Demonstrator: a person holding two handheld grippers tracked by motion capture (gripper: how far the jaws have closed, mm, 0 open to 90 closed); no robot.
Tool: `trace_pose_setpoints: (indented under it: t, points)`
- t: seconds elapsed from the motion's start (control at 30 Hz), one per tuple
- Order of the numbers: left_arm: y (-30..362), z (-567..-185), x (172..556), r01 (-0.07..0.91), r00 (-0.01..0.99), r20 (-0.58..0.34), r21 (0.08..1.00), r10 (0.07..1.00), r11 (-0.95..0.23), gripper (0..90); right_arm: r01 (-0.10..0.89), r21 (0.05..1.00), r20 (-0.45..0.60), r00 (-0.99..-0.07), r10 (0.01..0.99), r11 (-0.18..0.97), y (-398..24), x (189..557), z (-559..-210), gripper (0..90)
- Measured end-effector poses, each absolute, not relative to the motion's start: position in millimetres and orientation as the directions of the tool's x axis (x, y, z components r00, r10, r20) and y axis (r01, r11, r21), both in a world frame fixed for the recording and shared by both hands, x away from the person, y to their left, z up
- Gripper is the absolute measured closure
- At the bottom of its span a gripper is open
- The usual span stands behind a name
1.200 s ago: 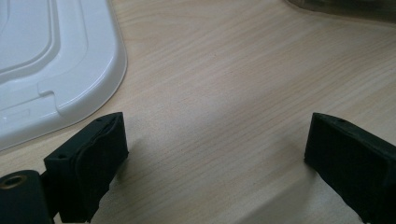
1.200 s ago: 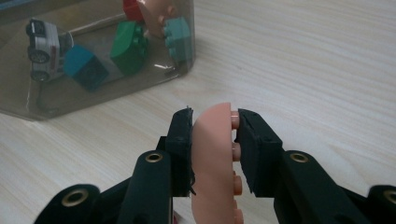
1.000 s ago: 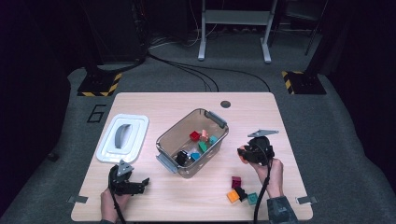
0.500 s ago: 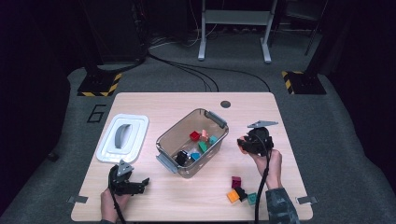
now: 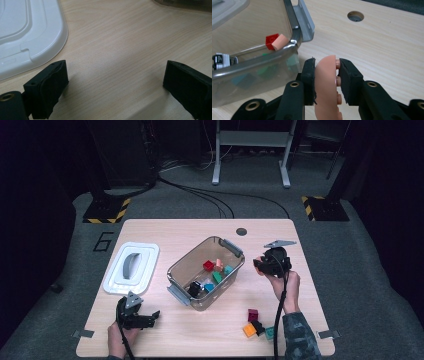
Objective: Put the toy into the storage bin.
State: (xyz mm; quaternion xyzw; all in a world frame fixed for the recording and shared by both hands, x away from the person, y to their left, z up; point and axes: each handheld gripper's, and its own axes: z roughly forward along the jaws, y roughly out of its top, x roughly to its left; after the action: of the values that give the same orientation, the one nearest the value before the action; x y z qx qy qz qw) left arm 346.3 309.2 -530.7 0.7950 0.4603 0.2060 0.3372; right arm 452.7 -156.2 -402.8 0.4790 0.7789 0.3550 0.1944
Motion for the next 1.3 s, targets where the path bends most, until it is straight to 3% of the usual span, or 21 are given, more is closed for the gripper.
trace_pose_setpoints:
  t: [0.8,1.3]
  points:
    - [308.7,-531.0,346.1,0.596,0.488,0.01,0.727,0.873,-0.341,5.7,0.48,0.802,-0.106,-0.472,0.875,0.356,-123.3,471.0,-356.9,67.0]
    - [308.7,-531.0,346.1,0.595,0.488,0.01,0.727,0.873,-0.341,5.6,0.449,0.81,-0.078,-0.553,0.829,0.376,-93.7,470.7,-346.6,67.0]
